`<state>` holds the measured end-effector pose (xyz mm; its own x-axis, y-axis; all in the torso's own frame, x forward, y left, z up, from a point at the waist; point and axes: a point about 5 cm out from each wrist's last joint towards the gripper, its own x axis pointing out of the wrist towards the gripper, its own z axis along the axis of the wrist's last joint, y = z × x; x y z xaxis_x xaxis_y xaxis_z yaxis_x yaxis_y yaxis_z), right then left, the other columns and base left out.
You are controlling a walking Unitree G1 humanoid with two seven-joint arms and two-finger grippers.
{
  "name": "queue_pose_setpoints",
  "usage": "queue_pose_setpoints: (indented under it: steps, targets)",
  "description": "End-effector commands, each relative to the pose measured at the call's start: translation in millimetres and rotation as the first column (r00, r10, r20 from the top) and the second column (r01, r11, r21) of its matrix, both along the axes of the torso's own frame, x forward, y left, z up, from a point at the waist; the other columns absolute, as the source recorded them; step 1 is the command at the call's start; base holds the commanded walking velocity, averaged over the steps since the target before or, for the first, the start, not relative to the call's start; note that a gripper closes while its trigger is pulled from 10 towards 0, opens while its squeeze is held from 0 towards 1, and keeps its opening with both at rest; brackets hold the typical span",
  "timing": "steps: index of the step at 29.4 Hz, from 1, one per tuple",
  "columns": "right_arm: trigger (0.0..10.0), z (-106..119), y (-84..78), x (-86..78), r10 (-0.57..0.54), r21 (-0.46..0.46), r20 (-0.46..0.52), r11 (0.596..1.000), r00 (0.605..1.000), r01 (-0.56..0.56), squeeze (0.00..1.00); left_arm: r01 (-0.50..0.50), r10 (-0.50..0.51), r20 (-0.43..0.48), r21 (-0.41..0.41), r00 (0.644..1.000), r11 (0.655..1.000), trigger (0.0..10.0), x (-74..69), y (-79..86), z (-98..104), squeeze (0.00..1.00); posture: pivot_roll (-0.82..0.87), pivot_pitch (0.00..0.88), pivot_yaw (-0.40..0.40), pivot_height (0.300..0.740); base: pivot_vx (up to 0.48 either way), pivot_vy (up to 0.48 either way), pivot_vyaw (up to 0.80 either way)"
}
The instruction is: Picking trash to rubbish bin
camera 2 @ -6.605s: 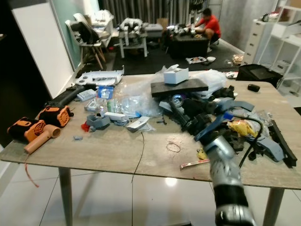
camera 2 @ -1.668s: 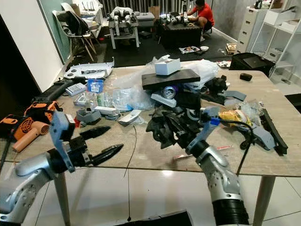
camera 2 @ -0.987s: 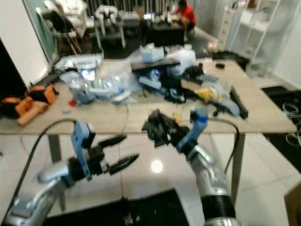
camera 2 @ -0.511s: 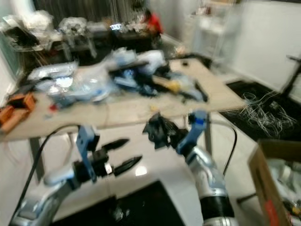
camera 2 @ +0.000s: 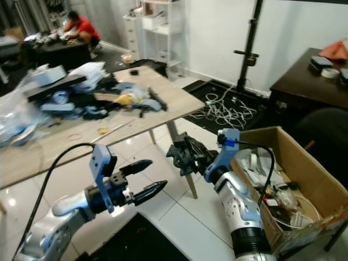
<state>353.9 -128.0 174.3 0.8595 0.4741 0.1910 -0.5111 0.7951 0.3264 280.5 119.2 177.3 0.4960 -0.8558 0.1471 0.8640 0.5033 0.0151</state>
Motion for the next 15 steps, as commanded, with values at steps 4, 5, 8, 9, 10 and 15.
queue_pose_setpoints:
  steps: [4,5,8,9,10,15]
  targets:
    - [10.0,-1.0,2.1,-1.1,0.001,-0.001,0.001,1.0,1.0,-0.001,0.0,-0.029,0.029,-0.006,0.02,1.0,0.999,10.0,0.1,3.3,-4.1,0.0,-0.05,0.118,0.034,0.74,0.0,0.0,-0.8]
    - [10.0,-1.0,2.1,-1.1,0.001,-0.001,0.001,1.0,1.0,-0.001,0.0,-0.029,0.029,-0.006,0.02,1.0,0.999,10.0,0.1,3.3,-4.1,0.0,-0.05,0.118,0.034,0.74,0.0,0.0,-0.8]
    - [10.0,-1.4,2.1,-1.3,0.0,-0.001,0.001,1.0,1.0,0.0,0.0,-0.038,0.038,-0.002,0.014,0.999,0.999,10.0,0.4,3.2,-3.4,0.0,-0.05,0.121,0.033,0.74,0.0,0.0,-0.8]
    - [10.0,-1.6,2.1,-1.5,0.0,-0.001,0.001,1.0,1.0,0.0,0.0,-0.042,0.042,-0.001,0.012,0.999,0.999,10.0,0.6,3.2,-3.2,0.0,-0.04,0.121,0.032,0.74,0.0,0.0,-0.8]
    - [10.0,-1.6,2.0,-1.3,-0.001,-0.002,0.0,1.0,1.0,0.001,0.0,-0.045,0.045,0.0,0.012,0.999,0.999,10.0,1.0,3.1,-3.1,0.0,-0.04,0.121,0.032,0.74,0.0,0.0,-0.8]
    - [10.0,-1.8,-1.8,0.2,-0.02,-0.009,0.0,1.0,1.0,0.02,0.0,-0.063,0.063,0.0,0.011,0.998,0.998,10.0,3.3,2.2,-3.6,0.0,-0.05,0.121,0.032,0.74,0.0,0.0,-0.8]
